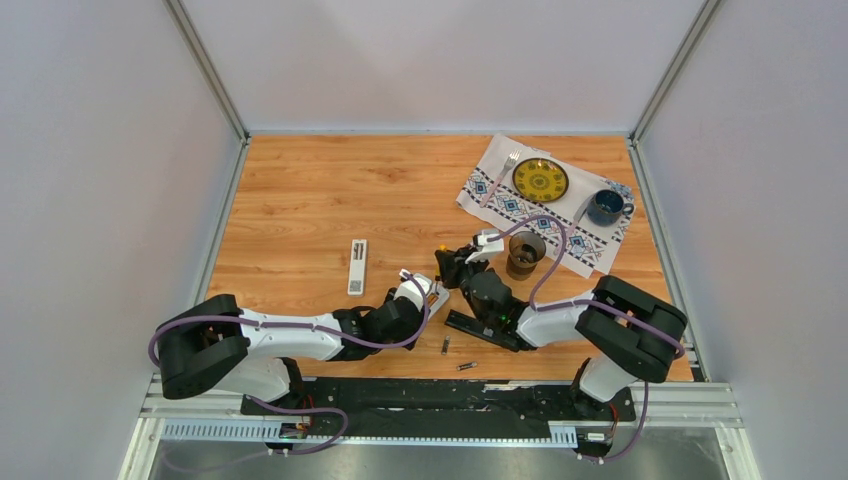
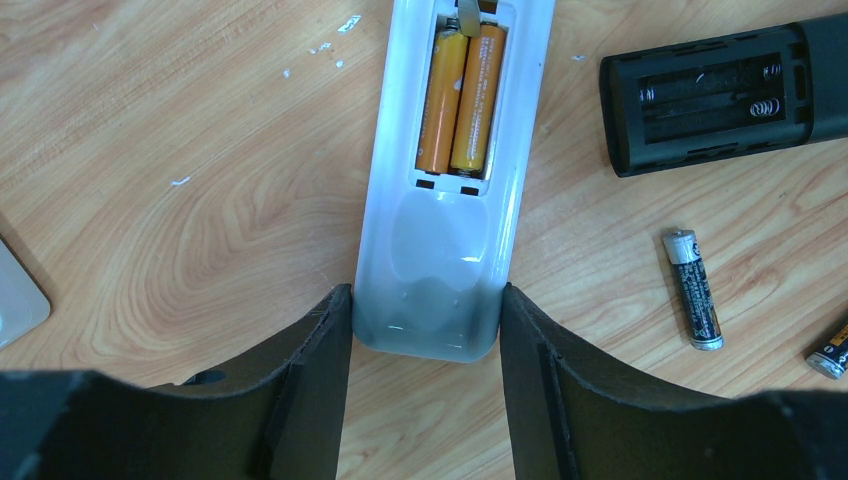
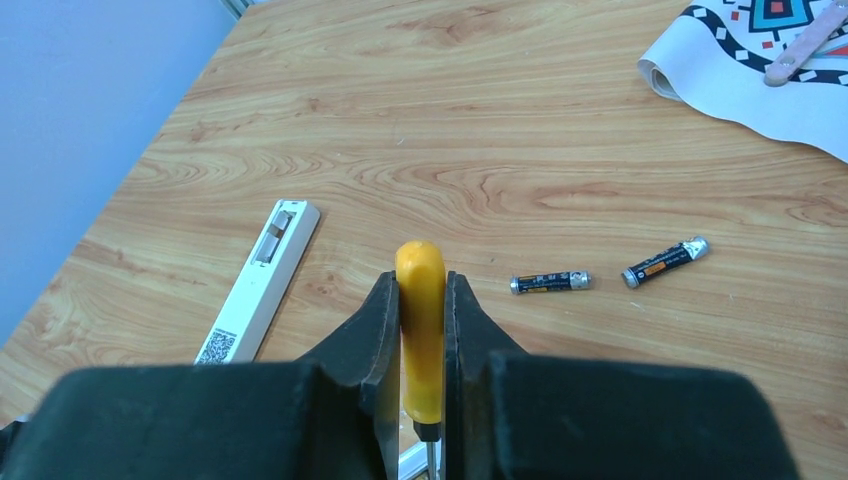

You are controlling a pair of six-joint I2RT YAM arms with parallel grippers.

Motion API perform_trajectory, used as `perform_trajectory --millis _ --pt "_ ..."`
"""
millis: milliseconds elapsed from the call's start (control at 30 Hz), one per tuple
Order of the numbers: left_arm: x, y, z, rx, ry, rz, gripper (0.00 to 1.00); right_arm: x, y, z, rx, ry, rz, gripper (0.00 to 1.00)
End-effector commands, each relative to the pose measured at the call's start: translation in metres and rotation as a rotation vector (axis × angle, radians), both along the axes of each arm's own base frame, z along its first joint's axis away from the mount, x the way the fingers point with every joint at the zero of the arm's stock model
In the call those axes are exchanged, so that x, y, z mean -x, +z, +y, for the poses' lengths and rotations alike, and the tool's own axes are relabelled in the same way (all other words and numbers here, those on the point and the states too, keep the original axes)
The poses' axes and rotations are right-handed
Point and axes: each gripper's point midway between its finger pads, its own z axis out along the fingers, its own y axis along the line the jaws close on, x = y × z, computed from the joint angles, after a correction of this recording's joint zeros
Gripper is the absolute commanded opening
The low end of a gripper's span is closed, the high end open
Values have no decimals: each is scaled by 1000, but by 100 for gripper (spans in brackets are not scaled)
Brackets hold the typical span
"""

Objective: Unload the batteries from the remote control

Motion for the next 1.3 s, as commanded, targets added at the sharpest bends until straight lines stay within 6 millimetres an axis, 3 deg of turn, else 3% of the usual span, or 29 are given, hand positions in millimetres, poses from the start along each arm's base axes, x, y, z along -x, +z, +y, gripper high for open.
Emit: perform_trajectory --millis 0,333,467,633,767,1267 --pt "23 -33 16 -79 -23 123 0 30 -21 23 -100 186 162 0" --pt "23 -33 15 -85 -26 125 0 23 -7 18 -260 269 224 0" --pt "23 -33 15 -84 -25 125 0 15 0 5 -204 213 176 0" --pt "23 -34 15 -87 -28 126 0 0 29 -13 -137 116 71 0" --pt "23 -33 13 -87 -32 126 0 -7 38 -19 -89 85 23 0" --pt "23 -35 14 -90 -29 129 0 -25 20 -11 78 34 -20 0"
